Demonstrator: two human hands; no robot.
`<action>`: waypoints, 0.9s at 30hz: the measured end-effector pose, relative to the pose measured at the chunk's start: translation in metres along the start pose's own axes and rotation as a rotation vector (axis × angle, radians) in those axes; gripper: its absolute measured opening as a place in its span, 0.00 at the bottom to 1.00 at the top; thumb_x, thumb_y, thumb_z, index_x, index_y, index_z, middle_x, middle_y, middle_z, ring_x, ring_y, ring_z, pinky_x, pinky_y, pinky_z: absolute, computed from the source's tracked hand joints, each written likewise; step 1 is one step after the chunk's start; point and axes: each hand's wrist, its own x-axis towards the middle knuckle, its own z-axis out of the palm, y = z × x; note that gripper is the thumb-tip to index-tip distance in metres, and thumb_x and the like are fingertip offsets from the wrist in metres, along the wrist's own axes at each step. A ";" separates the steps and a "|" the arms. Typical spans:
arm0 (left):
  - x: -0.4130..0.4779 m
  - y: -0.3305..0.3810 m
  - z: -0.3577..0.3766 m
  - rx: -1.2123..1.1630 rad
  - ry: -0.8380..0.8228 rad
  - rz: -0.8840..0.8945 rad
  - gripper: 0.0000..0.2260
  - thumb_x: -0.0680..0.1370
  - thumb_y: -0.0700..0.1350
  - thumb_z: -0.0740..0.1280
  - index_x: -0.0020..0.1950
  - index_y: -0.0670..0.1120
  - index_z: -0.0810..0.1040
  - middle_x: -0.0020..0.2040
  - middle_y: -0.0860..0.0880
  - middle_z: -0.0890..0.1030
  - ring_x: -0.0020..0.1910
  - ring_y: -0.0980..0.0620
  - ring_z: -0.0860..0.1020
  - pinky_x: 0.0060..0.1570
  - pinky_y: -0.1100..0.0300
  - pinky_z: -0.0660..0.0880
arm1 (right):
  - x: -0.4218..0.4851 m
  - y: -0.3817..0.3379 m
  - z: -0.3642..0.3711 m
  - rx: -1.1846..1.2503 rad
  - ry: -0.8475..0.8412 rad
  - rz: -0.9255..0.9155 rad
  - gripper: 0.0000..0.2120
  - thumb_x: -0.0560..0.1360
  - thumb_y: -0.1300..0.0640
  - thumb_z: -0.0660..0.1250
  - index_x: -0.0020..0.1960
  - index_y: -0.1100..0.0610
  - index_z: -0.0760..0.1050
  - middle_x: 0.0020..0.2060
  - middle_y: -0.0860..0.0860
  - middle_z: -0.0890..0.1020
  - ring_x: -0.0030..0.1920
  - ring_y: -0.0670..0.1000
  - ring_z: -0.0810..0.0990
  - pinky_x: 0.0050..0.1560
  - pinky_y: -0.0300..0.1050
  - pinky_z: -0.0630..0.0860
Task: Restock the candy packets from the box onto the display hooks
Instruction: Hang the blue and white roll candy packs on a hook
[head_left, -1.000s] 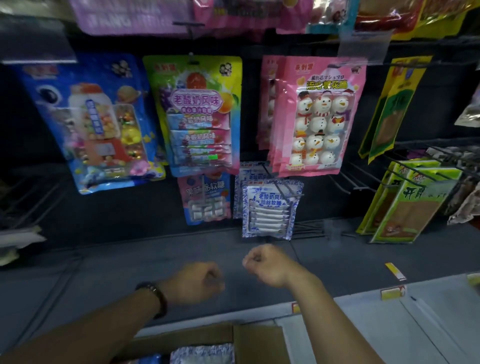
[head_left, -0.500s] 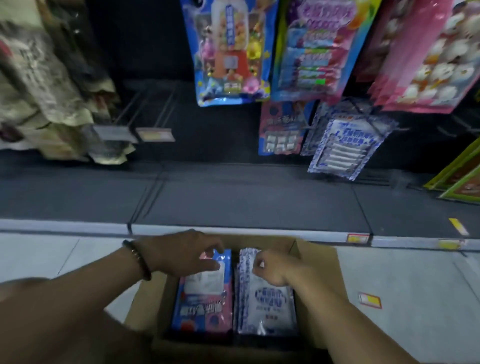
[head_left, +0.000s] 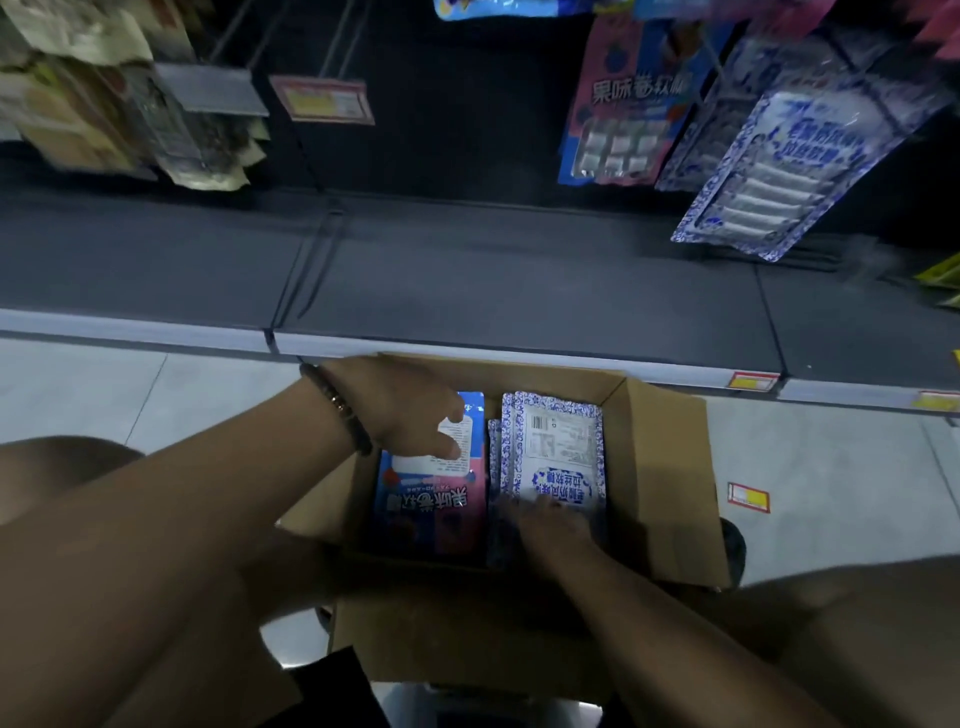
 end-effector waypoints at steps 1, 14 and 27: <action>0.000 0.000 -0.003 0.006 -0.002 0.001 0.26 0.84 0.61 0.62 0.78 0.51 0.70 0.74 0.50 0.76 0.68 0.48 0.75 0.56 0.60 0.67 | 0.002 -0.001 0.001 0.005 -0.016 0.019 0.35 0.83 0.58 0.66 0.82 0.38 0.53 0.73 0.63 0.70 0.71 0.67 0.74 0.62 0.64 0.77; 0.001 -0.002 -0.011 0.006 -0.015 0.041 0.25 0.84 0.63 0.61 0.75 0.49 0.73 0.72 0.50 0.77 0.67 0.47 0.76 0.65 0.53 0.73 | -0.004 0.006 -0.013 -0.037 0.123 0.138 0.20 0.84 0.56 0.60 0.76 0.50 0.69 0.69 0.57 0.76 0.67 0.60 0.81 0.60 0.56 0.80; -0.010 0.018 -0.019 0.020 -0.018 0.049 0.20 0.85 0.59 0.60 0.64 0.45 0.81 0.61 0.47 0.83 0.59 0.45 0.81 0.59 0.51 0.78 | -0.088 0.048 -0.131 0.107 0.162 -0.049 0.37 0.78 0.68 0.68 0.78 0.38 0.70 0.75 0.55 0.74 0.66 0.58 0.81 0.59 0.45 0.79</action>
